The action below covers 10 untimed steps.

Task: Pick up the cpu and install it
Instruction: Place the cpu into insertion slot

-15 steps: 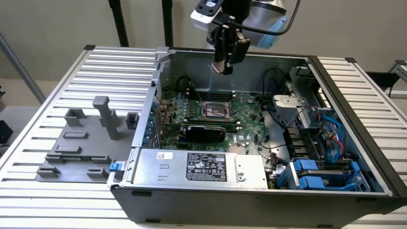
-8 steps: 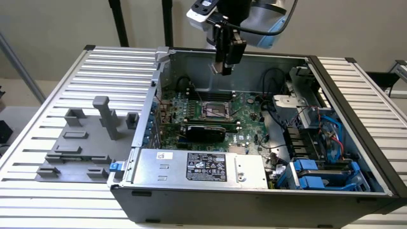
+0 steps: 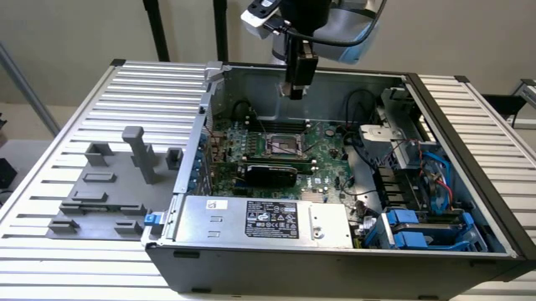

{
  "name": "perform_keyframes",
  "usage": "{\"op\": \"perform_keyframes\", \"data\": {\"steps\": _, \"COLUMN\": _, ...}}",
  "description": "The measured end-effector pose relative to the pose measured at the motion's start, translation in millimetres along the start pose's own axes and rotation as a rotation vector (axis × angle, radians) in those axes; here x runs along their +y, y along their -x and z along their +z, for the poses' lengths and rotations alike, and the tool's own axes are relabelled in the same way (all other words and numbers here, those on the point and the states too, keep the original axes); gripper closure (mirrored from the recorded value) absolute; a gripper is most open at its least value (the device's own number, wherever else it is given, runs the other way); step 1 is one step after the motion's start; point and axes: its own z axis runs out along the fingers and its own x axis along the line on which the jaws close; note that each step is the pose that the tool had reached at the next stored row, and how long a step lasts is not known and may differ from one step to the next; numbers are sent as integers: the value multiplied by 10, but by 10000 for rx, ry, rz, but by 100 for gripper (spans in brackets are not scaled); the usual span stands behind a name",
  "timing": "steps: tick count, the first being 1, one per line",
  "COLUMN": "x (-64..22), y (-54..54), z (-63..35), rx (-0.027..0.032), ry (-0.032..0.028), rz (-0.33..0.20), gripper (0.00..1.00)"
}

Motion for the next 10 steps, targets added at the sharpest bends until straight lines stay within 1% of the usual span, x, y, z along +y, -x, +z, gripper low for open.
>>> {"op": "perform_keyframes", "data": {"steps": 7, "x": 0, "y": 0, "z": 31, "rx": -7, "ry": -19, "rz": 1268, "gripper": 45}}
{"op": "perform_keyframes", "data": {"steps": 8, "x": 0, "y": -1, "z": 44, "rx": 9, "ry": -21, "rz": 1429, "gripper": 45}}
{"op": "perform_keyframes", "data": {"steps": 10, "x": -1, "y": -1, "z": 61, "rx": 81, "ry": -25, "rz": 1681, "gripper": 45}}
